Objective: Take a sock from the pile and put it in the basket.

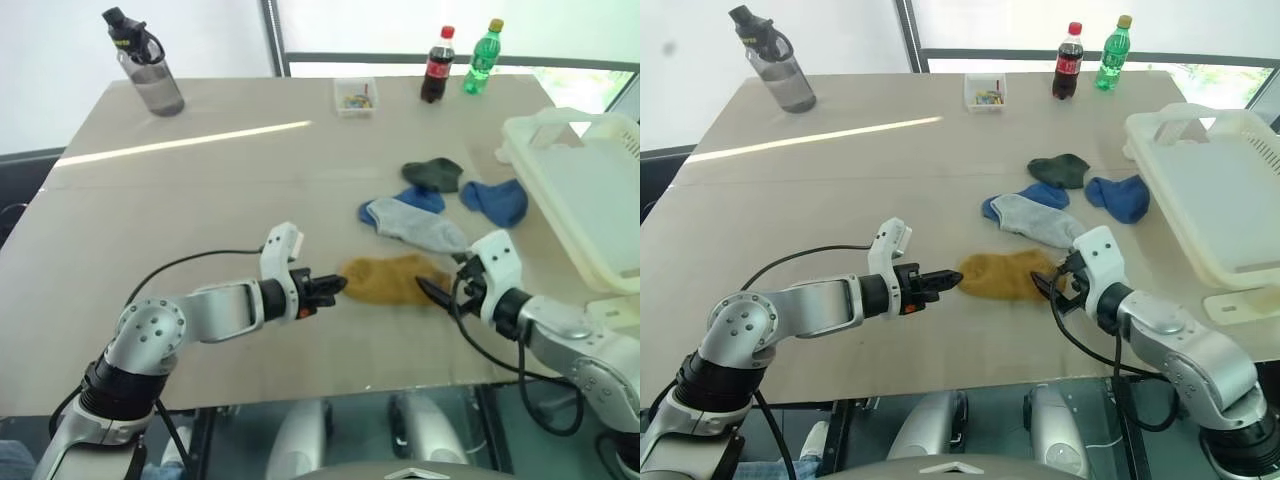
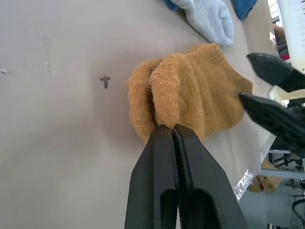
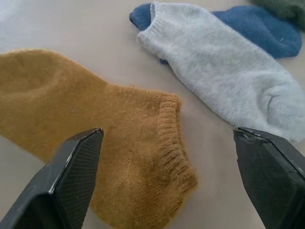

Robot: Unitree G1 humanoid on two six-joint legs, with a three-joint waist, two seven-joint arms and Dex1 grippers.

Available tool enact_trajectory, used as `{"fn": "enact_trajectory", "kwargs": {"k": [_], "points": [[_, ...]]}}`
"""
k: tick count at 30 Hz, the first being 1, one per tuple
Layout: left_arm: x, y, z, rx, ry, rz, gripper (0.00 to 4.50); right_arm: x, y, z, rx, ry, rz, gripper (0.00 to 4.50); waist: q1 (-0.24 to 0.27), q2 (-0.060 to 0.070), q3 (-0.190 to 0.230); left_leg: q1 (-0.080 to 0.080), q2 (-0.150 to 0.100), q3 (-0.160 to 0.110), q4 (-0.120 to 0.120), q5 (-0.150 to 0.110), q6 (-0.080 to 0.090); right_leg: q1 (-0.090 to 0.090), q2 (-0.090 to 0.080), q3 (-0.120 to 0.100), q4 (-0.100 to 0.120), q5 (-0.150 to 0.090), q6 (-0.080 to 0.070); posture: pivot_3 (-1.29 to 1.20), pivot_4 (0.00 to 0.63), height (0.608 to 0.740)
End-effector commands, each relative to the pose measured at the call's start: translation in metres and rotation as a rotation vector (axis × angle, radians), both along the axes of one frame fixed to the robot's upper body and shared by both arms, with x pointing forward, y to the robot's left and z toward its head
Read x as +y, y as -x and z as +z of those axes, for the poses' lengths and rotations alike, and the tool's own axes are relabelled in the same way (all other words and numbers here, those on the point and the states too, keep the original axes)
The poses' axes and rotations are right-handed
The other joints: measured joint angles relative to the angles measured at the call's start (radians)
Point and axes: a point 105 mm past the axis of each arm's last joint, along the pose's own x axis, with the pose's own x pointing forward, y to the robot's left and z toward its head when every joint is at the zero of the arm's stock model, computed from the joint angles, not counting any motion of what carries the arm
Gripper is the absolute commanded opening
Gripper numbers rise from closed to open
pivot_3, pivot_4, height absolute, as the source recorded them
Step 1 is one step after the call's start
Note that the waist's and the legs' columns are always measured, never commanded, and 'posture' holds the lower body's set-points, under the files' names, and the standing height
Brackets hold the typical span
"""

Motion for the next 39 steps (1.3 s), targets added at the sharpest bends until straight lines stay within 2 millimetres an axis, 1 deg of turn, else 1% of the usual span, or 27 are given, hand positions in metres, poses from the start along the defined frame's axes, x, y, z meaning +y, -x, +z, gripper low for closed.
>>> {"fn": "enact_trajectory", "kwargs": {"k": [1,3,6,9,13,17,19,23,26,32,39], "points": [[-0.003,-0.002,0.007,-0.083,-0.020,-0.026,0.00,-0.008,-0.005,-0.017,0.016,0.075,-0.057,4.45,0.000,0.000,0.000,0.000,0.000,0.000,0.000,0.000,0.000,0.000,0.000,0.000,0.000,0.000,0.000,0.00,0.150,0.740],[0.000,-0.006,0.005,-0.118,-0.054,-0.007,0.00,-0.011,-0.006,-0.028,0.042,0.112,-0.075,4.45,0.000,0.000,0.000,0.000,0.000,0.000,0.000,0.000,0.000,0.000,0.000,0.000,0.000,0.000,0.000,0.00,0.150,0.740],[0.004,-0.008,0.002,-0.124,-0.059,0.009,0.94,-0.009,-0.006,-0.031,0.049,0.111,-0.074,4.50,0.000,-0.001,-0.001,0.003,0.000,0.000,0.000,0.000,0.000,0.003,0.000,0.000,0.001,0.000,-0.001,0.00,0.150,0.740],[0.008,-0.006,0.000,-0.098,-0.034,0.033,2.33,-0.009,-0.004,-0.033,0.065,0.112,-0.072,4.50,-0.001,-0.001,-0.001,0.007,0.000,0.001,0.000,0.000,0.000,0.006,0.000,0.001,0.001,0.000,0.000,0.00,0.150,0.740],[0.017,0.008,0.000,-0.083,0.014,0.029,2.33,-0.009,-0.006,-0.033,0.067,0.107,-0.078,4.50,-0.002,-0.001,-0.001,0.008,0.001,0.001,0.000,0.000,0.000,0.006,0.000,0.002,0.001,0.000,-0.001,0.00,0.150,0.740],[0.028,0.001,-0.010,-0.088,-0.022,0.081,2.33,-0.005,-0.007,-0.031,0.063,0.098,-0.068,4.50,0.000,-0.002,-0.001,0.008,0.001,0.001,0.000,0.000,0.000,0.006,0.001,0.001,0.001,0.000,0.000,0.00,0.150,0.740],[0.025,0.001,-0.014,-0.070,0.001,0.073,2.33,-0.005,-0.008,-0.032,0.062,0.100,-0.067,4.50,0.000,-0.002,-0.002,0.009,0.001,0.002,0.000,0.000,0.000,0.007,0.001,0.001,0.001,0.000,0.000,0.00,0.150,0.740],[0.005,-0.003,-0.017,-0.068,0.056,0.015,2.33,-0.004,-0.009,-0.030,0.054,0.100,-0.072,4.50,0.000,-0.003,-0.002,0.010,0.001,0.002,0.000,0.000,0.000,0.008,0.001,0.001,0.001,0.000,-0.001,0.00,0.150,0.740],[-0.002,-0.007,-0.019,-0.064,0.075,-0.002,2.33,-0.004,-0.008,-0.030,0.055,0.100,-0.073,4.50,-0.002,-0.004,-0.003,0.009,0.001,0.002,0.000,0.000,0.000,0.008,0.001,0.001,0.001,0.000,-0.001,0.00,0.150,0.740],[-0.012,-0.006,-0.018,-0.067,0.130,-0.040,2.33,-0.005,-0.006,-0.031,0.057,0.103,-0.077,4.50,-0.001,-0.004,-0.003,0.009,0.001,0.001,0.000,0.000,0.000,0.008,0.001,0.001,0.001,0.000,-0.001,0.00,0.150,0.740],[-0.013,-0.009,-0.014,-0.073,0.204,-0.031,2.33,-0.001,-0.004,-0.031,0.064,0.097,-0.071,4.50,-0.001,-0.004,-0.003,0.009,0.001,0.001,0.000,0.000,0.000,0.008,0.001,0.001,0.001,0.000,-0.001,0.00,0.150,0.740]]}}
